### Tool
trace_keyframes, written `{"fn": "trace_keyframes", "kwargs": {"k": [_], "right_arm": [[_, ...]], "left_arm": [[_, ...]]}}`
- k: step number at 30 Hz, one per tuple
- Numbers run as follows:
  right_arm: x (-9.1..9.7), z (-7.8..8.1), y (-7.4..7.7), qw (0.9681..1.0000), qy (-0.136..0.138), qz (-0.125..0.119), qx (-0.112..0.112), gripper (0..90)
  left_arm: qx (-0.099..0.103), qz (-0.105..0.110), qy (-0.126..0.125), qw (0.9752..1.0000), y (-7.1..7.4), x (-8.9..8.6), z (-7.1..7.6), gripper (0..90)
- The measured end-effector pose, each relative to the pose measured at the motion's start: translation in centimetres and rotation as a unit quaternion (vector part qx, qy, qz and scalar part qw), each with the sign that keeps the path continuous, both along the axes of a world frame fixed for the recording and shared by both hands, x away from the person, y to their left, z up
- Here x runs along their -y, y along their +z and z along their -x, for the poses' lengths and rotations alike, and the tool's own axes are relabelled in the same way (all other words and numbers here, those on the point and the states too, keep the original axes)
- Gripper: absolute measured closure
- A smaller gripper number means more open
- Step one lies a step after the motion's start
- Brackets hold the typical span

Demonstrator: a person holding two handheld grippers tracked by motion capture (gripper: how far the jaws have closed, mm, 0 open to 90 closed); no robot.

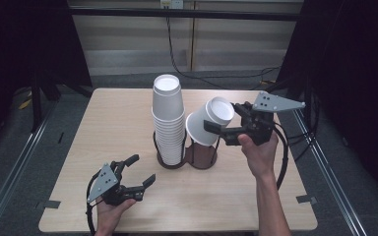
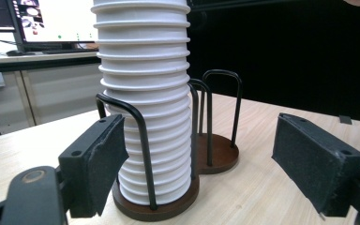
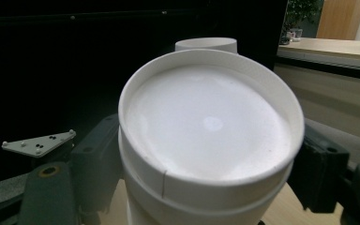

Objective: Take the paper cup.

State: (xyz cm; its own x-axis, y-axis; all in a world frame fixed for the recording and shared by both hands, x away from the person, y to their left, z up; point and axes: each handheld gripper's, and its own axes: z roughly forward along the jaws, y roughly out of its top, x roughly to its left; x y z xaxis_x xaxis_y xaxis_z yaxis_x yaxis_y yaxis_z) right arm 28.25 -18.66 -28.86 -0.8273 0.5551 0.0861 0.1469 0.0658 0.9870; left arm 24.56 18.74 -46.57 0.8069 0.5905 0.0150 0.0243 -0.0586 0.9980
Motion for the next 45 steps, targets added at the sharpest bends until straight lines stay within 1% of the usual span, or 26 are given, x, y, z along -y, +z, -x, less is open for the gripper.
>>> {"fn": "trace_keyframes", "kwargs": {"k": [2, 3, 4, 6, 8, 11, 12, 13, 14, 16, 17, 18, 21, 22, 23, 24, 25, 29, 32, 34, 36, 38, 39, 40, 41, 45], "right_arm": [[-0.3, 0.5, -0.7, 1.0000, 0.004, -0.001, -0.001, 22.1], [-0.3, 0.5, -0.7, 1.0000, 0.004, -0.001, -0.001, 22.1], [-0.5, 0.8, -1.3, 1.0000, 0.006, -0.001, -0.001, 22.2], [-0.7, 0.9, -1.6, 1.0000, 0.007, 0.000, -0.003, 22.2], [-1.3, 1.1, -2.5, 0.9999, 0.007, 0.009, -0.006, 22.2], [-1.5, 1.3, -3.1, 0.9999, 0.005, 0.007, -0.008, 22.2], [-1.5, 1.3, -3.4, 0.9999, 0.009, 0.005, -0.010, 22.2], [-1.6, 1.4, -3.6, 0.9999, 0.008, 0.007, -0.013, 22.2], [-1.8, 1.4, -4.2, 0.9998, 0.010, 0.006, -0.017, 22.2], [-1.8, 1.5, -4.5, 0.9998, 0.011, 0.004, -0.018, 22.2], [-1.9, 1.6, -4.8, 0.9997, 0.011, 0.004, -0.020, 22.2], [-2.0, 1.8, -5.2, 0.9997, 0.014, 0.003, -0.022, 22.2], [-2.2, 1.9, -5.8, 0.9995, 0.017, 0.001, -0.025, 22.2], [-2.3, 2.0, -6.1, 0.9995, 0.018, 0.002, -0.027, 22.2], [-2.4, 2.0, -6.4, 0.9994, 0.020, 0.001, -0.028, 22.2], [-2.6, 2.1, -7.0, 0.9992, 0.022, 0.000, -0.035, 22.2], [-2.6, 2.1, -7.0, 0.9992, 0.022, 0.000, -0.035, 22.2], [-3.0, 2.3, -8.3, 0.9986, 0.030, -0.009, -0.043, 22.2], [-3.3, 2.5, -9.1, 0.9982, 0.035, -0.013, -0.046, 22.2], [-3.5, 2.6, -9.6, 0.9978, 0.039, -0.017, -0.050, 22.2], [-3.7, 2.6, -10.2, 0.9976, 0.040, -0.017, -0.054, 22.2], [-4.0, 2.7, -10.9, 0.9971, 0.045, -0.018, -0.059, 22.2], [-4.0, 2.7, -10.9, 0.9971, 0.045, -0.018, -0.059, 22.2], [-4.2, 2.8, -11.3, 0.9968, 0.046, -0.016, -0.063, 22.3], [-4.2, 2.8, -11.3, 0.9968, 0.046, -0.016, -0.063, 22.3], [-4.7, 2.9, -12.3, 0.9959, 0.051, -0.017, -0.072, 22.2]], "left_arm": [[0.004, -0.004, -0.008, 0.9999, 0.1, 0.2, -0.1, 16.5], [0.004, -0.004, -0.008, 0.9999, 0.1, 0.2, -0.1, 16.3], [0.004, -0.005, -0.018, 0.9998, 0.3, 0.5, -0.1, 16.2], [0.005, -0.007, -0.023, 0.9997, 0.4, 0.6, -0.1, 16.1], [0.005, -0.010, -0.031, 0.9995, 0.8, 0.8, -0.2, 16.1], [-0.001, -0.003, -0.037, 0.9993, 0.9, 0.9, -0.2, 16.1], [0.004, -0.012, -0.040, 0.9991, 1.1, 0.9, -0.3, 16.1], [0.000, -0.009, -0.042, 0.9991, 1.1, 1.1, -0.2, 16.1], [0.004, -0.009, -0.047, 0.9988, 1.2, 1.2, -0.2, 16.1], [0.007, -0.013, -0.050, 0.9987, 1.3, 1.1, -0.2, 16.1], [0.004, -0.010, -0.050, 0.9987, 1.3, 1.2, -0.1, 16.1], [-0.004, -0.006, -0.053, 0.9986, 1.1, 1.2, -0.1, 16.1], [-0.003, -0.007, -0.058, 0.9983, 0.8, 1.3, 0.0, 16.1], [-0.007, -0.007, -0.059, 0.9982, 0.6, 1.4, 0.1, 16.1], [-0.008, -0.008, -0.062, 0.9980, 0.5, 1.5, 0.1, 16.0], [-0.009, -0.010, -0.067, 0.9976, 0.4, 1.6, 0.2, 15.9], [-0.009, -0.010, -0.067, 0.9976, 0.4, 1.6, 0.2, 15.9], [-0.006, -0.012, -0.082, 0.9965, 0.5, 1.8, 0.3, 15.9], [0.001, -0.016, -0.093, 0.9955, 0.7, 2.0, 0.5, 15.9], [0.005, -0.014, -0.097, 0.9952, 0.7, 2.2, 0.6, 15.8], [0.006, -0.018, -0.101, 0.9947, 0.6, 2.4, 0.7, 15.7], [0.004, -0.017, -0.111, 0.9936, 0.5, 2.7, 0.8, 15.6], [0.004, -0.017, -0.111, 0.9936, 0.5, 2.7, 0.8, 15.7], [0.006, -0.019, -0.116, 0.9930, 0.5, 2.8, 0.8, 15.8], [0.005, -0.016, -0.120, 0.9926, 0.5, 2.9, 0.8, 15.8], [0.007, -0.017, -0.129, 0.9915, 0.5, 3.1, 0.7, 15.7]]}}
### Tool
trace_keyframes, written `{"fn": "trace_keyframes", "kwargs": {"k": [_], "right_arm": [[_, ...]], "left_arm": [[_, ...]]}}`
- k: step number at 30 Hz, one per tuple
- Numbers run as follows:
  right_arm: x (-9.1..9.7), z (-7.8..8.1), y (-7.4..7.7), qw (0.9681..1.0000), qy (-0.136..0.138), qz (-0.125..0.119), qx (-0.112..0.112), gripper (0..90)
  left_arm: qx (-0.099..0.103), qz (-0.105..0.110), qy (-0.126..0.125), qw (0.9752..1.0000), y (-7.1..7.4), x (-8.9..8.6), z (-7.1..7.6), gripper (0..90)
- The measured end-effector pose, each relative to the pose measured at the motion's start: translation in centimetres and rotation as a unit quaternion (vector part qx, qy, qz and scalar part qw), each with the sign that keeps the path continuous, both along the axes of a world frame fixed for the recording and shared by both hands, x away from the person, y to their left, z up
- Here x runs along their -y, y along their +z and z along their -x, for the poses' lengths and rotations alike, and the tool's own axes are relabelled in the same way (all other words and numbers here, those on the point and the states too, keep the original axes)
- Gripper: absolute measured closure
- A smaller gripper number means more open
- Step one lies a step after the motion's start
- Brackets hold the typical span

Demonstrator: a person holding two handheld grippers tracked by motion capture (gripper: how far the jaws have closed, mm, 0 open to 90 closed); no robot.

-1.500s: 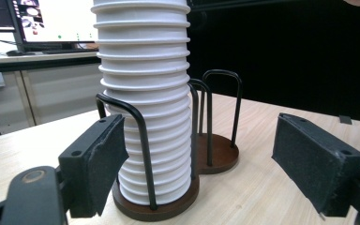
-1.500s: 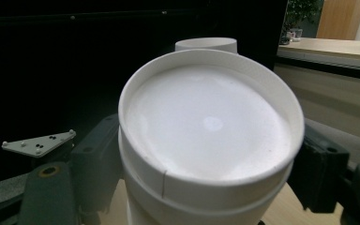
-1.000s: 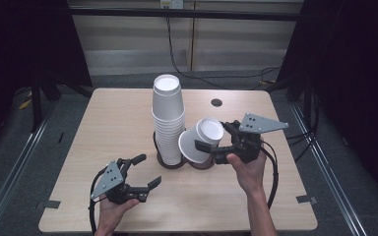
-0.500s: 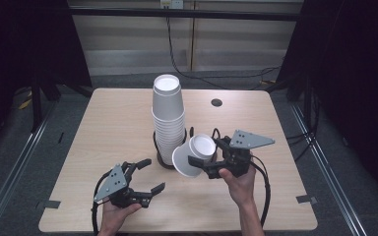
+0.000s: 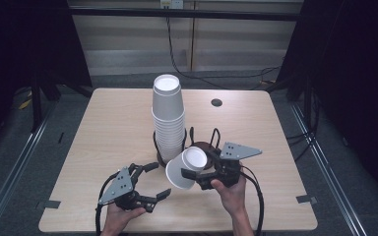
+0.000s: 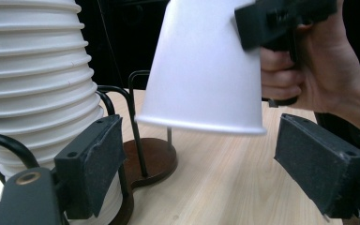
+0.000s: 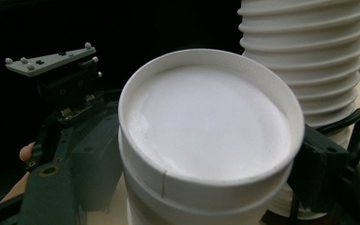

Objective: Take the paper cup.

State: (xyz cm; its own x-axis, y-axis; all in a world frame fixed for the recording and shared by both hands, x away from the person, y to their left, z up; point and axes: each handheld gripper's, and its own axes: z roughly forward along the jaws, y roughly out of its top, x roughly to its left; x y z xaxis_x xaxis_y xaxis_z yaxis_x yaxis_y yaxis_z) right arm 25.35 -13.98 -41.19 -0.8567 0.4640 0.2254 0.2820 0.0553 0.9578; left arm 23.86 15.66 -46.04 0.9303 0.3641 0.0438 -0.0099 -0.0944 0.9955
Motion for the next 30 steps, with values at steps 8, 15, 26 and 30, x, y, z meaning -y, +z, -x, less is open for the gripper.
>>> {"fn": "trace_keyframes", "kwargs": {"k": [8, 15, 26, 30], "right_arm": [[-1.0, 0.1, -1.1, 0.9998, 0.016, 0.001, -0.012, 22.3], [-1.7, 0.2, -1.6, 0.9995, 0.027, 0.004, -0.013, 22.3], [-2.3, 0.0, -2.0, 0.9992, 0.037, -0.003, -0.018, 22.3], [-2.7, 0.0, -2.0, 0.9991, 0.040, -0.005, -0.016, 22.3]], "left_arm": [[0.000, -0.012, -0.018, 0.9998, -0.3, 0.5, -0.1, 15.5], [-0.014, -0.020, -0.018, 0.9995, -0.6, 1.1, -0.5, 15.4], [-0.017, -0.029, -0.032, 0.9989, -1.0, 2.0, -1.1, 8.0], [-0.021, -0.036, -0.026, 0.9988, -1.2, 2.3, -1.2, 6.8]]}}
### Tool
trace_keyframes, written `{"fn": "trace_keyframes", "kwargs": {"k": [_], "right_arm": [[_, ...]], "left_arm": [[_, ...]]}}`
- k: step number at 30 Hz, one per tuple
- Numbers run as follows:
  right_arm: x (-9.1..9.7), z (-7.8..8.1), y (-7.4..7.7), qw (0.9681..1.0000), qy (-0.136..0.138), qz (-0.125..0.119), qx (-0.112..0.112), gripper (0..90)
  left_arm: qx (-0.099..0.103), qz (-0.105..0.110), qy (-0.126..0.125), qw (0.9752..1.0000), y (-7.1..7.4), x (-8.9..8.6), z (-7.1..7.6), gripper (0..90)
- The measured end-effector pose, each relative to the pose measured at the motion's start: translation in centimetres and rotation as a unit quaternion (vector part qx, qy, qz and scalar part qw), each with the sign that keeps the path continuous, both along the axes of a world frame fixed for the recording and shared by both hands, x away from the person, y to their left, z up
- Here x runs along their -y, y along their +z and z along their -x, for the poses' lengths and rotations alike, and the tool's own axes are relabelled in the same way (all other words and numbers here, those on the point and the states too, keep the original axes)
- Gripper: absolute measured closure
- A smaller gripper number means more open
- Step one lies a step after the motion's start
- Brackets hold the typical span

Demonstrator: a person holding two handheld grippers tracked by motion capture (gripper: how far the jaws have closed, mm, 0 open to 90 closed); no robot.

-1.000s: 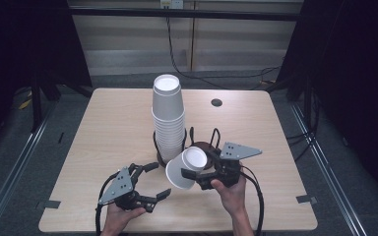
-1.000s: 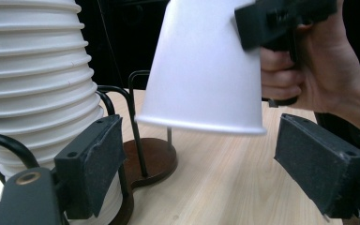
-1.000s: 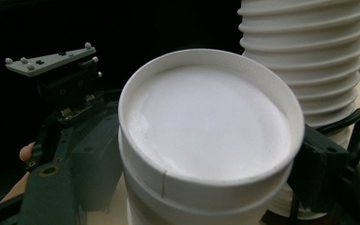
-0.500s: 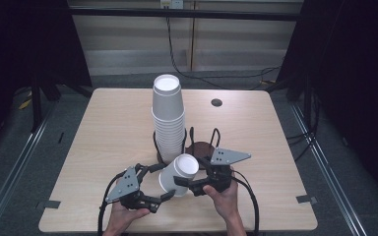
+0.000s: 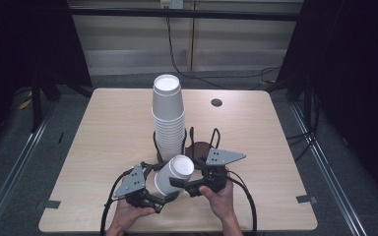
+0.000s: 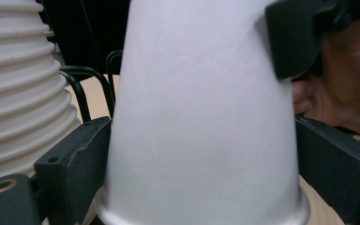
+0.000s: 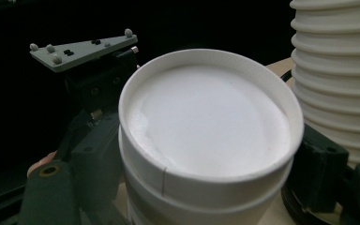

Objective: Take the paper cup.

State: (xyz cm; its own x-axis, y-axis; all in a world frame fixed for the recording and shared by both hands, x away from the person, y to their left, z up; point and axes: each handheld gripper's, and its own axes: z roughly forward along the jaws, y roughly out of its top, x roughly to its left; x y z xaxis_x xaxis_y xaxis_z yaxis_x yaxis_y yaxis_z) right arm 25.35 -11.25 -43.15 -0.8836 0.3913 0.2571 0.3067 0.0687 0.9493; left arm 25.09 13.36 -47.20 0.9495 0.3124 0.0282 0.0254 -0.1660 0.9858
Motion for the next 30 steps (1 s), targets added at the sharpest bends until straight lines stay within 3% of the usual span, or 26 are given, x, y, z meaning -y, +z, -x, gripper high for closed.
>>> {"fn": "trace_keyframes", "kwargs": {"k": [5, 7, 13, 23, 26, 30], "right_arm": [[0.01, -0.26, 0.15, 1.0000, 0.000, -0.001, -0.002, 22.3], [0.01, -0.26, 0.21, 1.0000, -0.001, 0.000, -0.001, 22.3], [-0.22, -0.44, 0.42, 1.0000, 0.002, -0.006, 0.002, 22.3], [-0.47, -0.40, 0.19, 1.0000, 0.002, -0.003, 0.003, 20.0], [-0.29, -0.39, 0.04, 1.0000, 0.005, -0.004, -0.002, 14.3], [0.35, -0.15, -0.03, 1.0000, 0.003, -0.006, -0.001, 13.0]], "left_arm": [[-0.004, 0.002, -0.005, 1.0000, -0.10, 0.22, -0.27, 6.3], [-0.003, 0.003, 0.004, 1.0000, -0.12, 0.42, -0.28, 6.0], [-0.009, 0.012, -0.009, 0.9998, -0.12, 0.50, -0.60, 6.0], [-0.007, -0.015, -0.010, 0.9998, -0.16, 0.27, -0.64, 14.2], [-0.013, -0.017, -0.016, 0.9996, -0.19, 0.22, -0.72, 14.9], [-0.012, -0.020, -0.014, 0.9996, -0.09, -0.06, -0.76, 15.2]]}}
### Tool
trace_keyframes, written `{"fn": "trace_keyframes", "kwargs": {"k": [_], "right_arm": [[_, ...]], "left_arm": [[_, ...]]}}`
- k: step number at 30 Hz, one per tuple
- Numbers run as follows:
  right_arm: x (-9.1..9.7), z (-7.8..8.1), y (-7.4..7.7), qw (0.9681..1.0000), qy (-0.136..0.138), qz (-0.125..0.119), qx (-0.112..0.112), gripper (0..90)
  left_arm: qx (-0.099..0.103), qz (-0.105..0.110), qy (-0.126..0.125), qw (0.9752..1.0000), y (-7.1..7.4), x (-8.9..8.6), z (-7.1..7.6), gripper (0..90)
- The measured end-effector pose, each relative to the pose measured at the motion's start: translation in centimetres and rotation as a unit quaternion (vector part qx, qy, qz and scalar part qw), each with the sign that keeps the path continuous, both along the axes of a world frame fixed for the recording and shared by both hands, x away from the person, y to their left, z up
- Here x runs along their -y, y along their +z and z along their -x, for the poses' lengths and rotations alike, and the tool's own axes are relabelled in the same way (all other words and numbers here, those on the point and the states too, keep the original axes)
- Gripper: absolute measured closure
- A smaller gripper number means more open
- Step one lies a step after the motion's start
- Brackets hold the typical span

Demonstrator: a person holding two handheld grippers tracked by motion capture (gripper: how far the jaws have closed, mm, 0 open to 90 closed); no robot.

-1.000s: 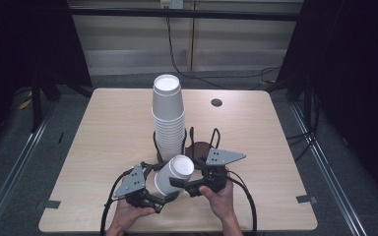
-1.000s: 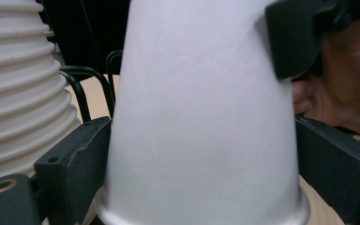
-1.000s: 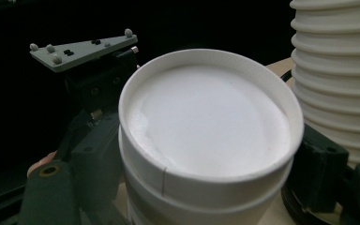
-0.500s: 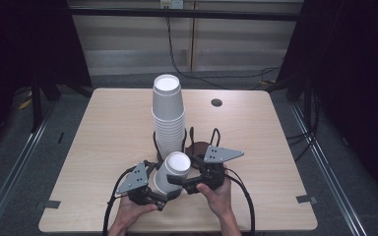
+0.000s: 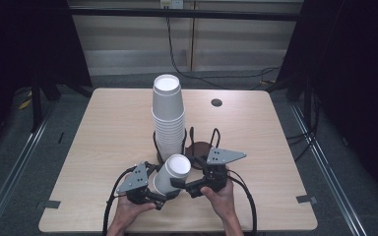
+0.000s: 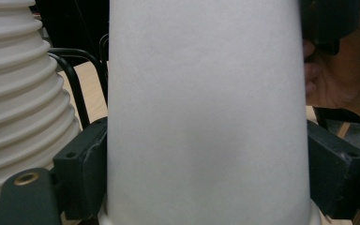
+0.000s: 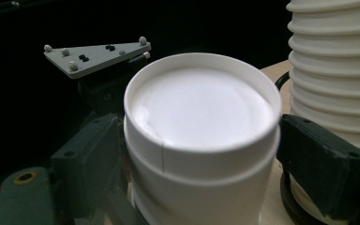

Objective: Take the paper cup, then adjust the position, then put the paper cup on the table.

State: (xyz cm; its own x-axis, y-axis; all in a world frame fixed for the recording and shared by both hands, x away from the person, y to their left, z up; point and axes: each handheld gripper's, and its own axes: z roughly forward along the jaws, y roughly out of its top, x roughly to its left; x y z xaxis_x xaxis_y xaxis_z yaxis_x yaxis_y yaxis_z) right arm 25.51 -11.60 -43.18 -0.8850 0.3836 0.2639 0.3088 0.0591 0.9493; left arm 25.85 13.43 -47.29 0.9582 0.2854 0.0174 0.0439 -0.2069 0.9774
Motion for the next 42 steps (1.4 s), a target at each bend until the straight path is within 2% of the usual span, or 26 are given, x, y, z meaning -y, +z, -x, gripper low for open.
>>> {"fn": "trace_keyframes", "kwargs": {"k": [4, 8, 9, 11, 14, 15, 16, 17, 19, 23, 29, 32, 34, 35, 36, 37, 40, 42], "right_arm": [[1.0, 0.3, 0.0, 1.0000, -0.002, -0.004, 0.004, 13.0], [1.6, 0.5, -0.1, 1.0000, -0.001, 0.008, 0.003, 13.0], [1.8, 0.6, -0.2, 0.9998, 0.001, 0.017, 0.004, 13.0], [1.8, 0.6, -0.3, 0.9998, 0.003, 0.022, 0.004, 13.0], [2.0, 0.8, -0.5, 0.9990, 0.006, 0.044, -0.001, 13.2], [2.0, 0.9, -0.6, 0.9982, 0.007, 0.060, -0.002, 13.2], [2.0, 0.9, -0.6, 0.9982, 0.007, 0.060, -0.002, 13.2], [2.2, 1.0, -0.8, 0.9973, 0.008, 0.073, -0.005, 13.3], [2.2, 1.0, -0.9, 0.9969, 0.008, 0.078, -0.005, 13.3], [2.5, 1.0, -0.9, 0.9951, 0.013, 0.098, -0.011, 13.4], [2.8, 1.0, -0.9, 0.9928, 0.016, 0.118, -0.017, 13.6], [2.9, 0.9, -1.0, 0.9905, 0.018, 0.135, -0.022, 13.9], [2.8, 0.9, -1.1, 0.9901, 0.022, 0.137, -0.023, 14.0], [2.8, 0.9, -1.2, 0.9896, 0.026, 0.139, -0.025, 14.4], [2.7, 1.0, -1.2, 0.9890, 0.028, 0.143, -0.025, 14.6], [2.6, 1.0, -1.3, 0.9879, 0.032, 0.149, -0.027, 14.9], [2.4, 1.1, -1.4, 0.9847, 0.046, 0.165, -0.030, 17.0], [2.4, 1.0, -1.5, 0.9842, 0.044, 0.169, -0.031, 16.7]], "left_arm": [[-0.003, -0.004, 0.005, 1.0000, 0.2, -0.5, -0.2, 15.3], [-0.001, -0.033, 0.001, 0.9995, 0.6, -0.8, -0.3, 15.3], [0.006, -0.044, 0.008, 0.9990, 0.9, -0.8, -0.2, 15.3], [0.007, -0.052, 0.010, 0.9986, 1.0, -0.8, -0.2, 15.3], [0.003, -0.061, 0.003, 0.9982, 1.0, -0.9, -0.3, 15.3], [0.000, -0.074, 0.002, 0.9973, 0.9, -0.9, -0.3, 15.3], [0.000, -0.074, 0.002, 0.9973, 0.9, -0.9, -0.3, 15.3], [-0.003, -0.083, -0.001, 0.9965, 0.9, -0.9, -0.5, 15.3], [-0.006, -0.085, -0.003, 0.9964, 0.9, -0.8, -0.5, 15.3], [-0.006, -0.111, -0.011, 0.9938, 1.3, -0.7, -0.8, 15.4], [-0.014, -0.124, -0.019, 0.9921, 1.4, -0.7, -1.1, 15.5], [-0.009, -0.149, -0.021, 0.9886, 1.4, -0.8, -1.1, 15.6], [-0.008, -0.160, -0.023, 0.9868, 1.4, -0.8, -1.1, 15.6], [-0.014, -0.160, -0.026, 0.9867, 1.3, -0.7, -1.1, 15.6], [-0.013, -0.169, -0.028, 0.9852, 1.4, -0.7, -1.1, 15.6], [-0.017, -0.168, -0.030, 0.9851, 1.3, -0.6, -1.1, 15.6], [-0.010, -0.201, -0.031, 0.9791, 1.5, -0.3, -1.0, 15.5], [-0.009, -0.210, -0.039, 0.9770, 1.6, -0.1, -1.0, 15.5]]}}
